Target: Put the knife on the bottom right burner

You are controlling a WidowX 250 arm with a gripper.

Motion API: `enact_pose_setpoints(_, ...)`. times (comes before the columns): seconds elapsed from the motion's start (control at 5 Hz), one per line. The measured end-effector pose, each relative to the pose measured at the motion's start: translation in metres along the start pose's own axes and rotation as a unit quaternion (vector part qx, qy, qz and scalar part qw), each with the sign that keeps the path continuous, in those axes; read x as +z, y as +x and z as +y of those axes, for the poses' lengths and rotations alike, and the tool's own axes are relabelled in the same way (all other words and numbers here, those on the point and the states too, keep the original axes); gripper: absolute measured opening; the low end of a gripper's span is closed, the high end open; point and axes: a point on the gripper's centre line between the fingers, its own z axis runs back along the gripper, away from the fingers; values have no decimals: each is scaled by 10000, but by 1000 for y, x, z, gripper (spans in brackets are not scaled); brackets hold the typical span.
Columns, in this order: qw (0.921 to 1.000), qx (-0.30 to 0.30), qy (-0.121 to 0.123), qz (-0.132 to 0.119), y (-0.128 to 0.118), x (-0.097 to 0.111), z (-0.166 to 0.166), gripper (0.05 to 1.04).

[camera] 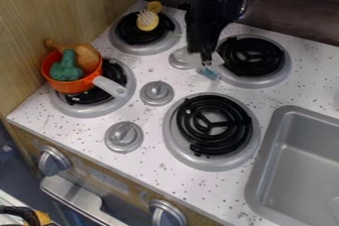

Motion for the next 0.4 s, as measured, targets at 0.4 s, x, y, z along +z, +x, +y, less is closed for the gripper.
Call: enact_pose_setpoints(0.4, 9982, 454, 269, 290, 10, 2, -40, 54)
